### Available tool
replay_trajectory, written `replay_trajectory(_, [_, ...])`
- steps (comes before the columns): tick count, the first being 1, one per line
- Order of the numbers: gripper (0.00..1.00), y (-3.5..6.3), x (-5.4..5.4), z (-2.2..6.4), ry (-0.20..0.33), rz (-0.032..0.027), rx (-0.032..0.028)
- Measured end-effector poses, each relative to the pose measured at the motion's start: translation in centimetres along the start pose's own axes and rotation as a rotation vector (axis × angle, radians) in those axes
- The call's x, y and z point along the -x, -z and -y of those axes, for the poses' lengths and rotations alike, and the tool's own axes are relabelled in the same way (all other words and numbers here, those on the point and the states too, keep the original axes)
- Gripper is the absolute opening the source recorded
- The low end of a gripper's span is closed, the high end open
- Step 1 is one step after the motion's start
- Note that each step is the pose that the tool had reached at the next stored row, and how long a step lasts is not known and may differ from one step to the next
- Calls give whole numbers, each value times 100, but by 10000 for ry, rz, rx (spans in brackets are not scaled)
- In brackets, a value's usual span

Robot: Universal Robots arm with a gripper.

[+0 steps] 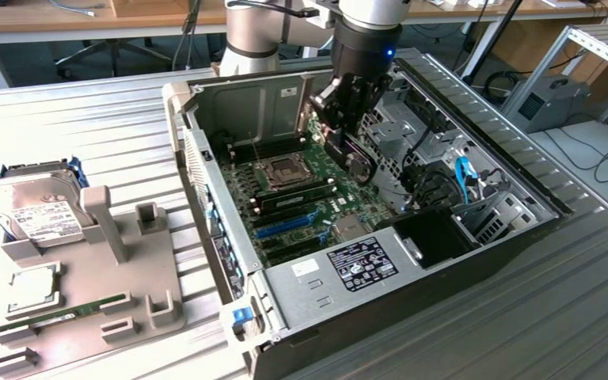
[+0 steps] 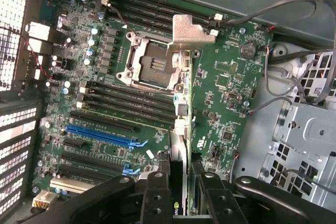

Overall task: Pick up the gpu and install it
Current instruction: 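Insert the gpu into the slot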

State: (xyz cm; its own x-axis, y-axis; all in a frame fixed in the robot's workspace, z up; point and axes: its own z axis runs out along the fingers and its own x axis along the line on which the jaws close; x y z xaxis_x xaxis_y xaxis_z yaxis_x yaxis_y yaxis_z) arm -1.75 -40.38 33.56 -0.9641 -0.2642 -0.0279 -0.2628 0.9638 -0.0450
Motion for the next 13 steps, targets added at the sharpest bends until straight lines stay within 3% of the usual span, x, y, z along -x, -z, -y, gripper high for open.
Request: replay_trajectory(13, [26, 0, 0, 0, 538, 24, 15])
